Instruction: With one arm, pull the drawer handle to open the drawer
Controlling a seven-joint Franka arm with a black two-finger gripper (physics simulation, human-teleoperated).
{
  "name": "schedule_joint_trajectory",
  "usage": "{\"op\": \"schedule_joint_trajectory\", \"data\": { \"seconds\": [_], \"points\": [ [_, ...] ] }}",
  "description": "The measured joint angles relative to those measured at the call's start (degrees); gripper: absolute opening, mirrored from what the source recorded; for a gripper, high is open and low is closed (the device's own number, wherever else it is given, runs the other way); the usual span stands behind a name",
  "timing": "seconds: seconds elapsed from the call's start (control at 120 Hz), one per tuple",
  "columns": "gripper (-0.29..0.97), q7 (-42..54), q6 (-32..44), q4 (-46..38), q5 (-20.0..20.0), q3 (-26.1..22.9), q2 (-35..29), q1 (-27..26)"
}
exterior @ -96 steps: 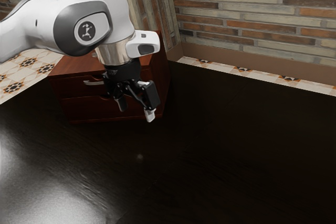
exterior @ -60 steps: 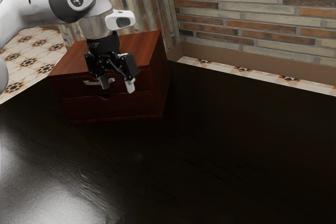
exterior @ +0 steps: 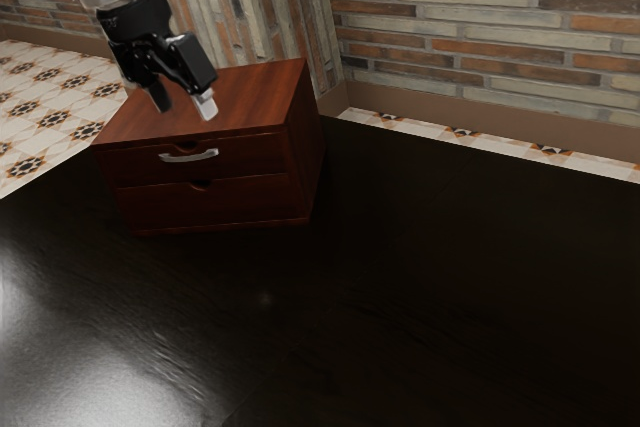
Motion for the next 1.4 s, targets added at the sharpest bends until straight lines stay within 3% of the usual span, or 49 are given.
{"op": "schedule_joint_trajectory", "data": {
  "seconds": [0.108, 0.2, 0.308, 0.592, 0.9, 1.4],
  "points": [
    [0.68, 8.48, 3.11, -0.58, 0.58, -0.54, 0.17, 0.59],
    [0.68, 17.75, 4.8, -1.91, -0.27, -1.93, 1.11, -1.99],
    [0.68, 27.03, 4.33, -2.31, 2.02, -2.02, 3.34, -2.81],
    [0.68, 45.7, 4.31, -7.24, 8.52, -1.36, 3.25, 1.74],
    [0.68, 62.65, 14.5, -20.29, 7.56, -1.61, -1.44, 8.14],
    [0.68, 78.01, 21.58, -11.32, 6.11, -2.48, 9.22, 10.31]
  ]
}}
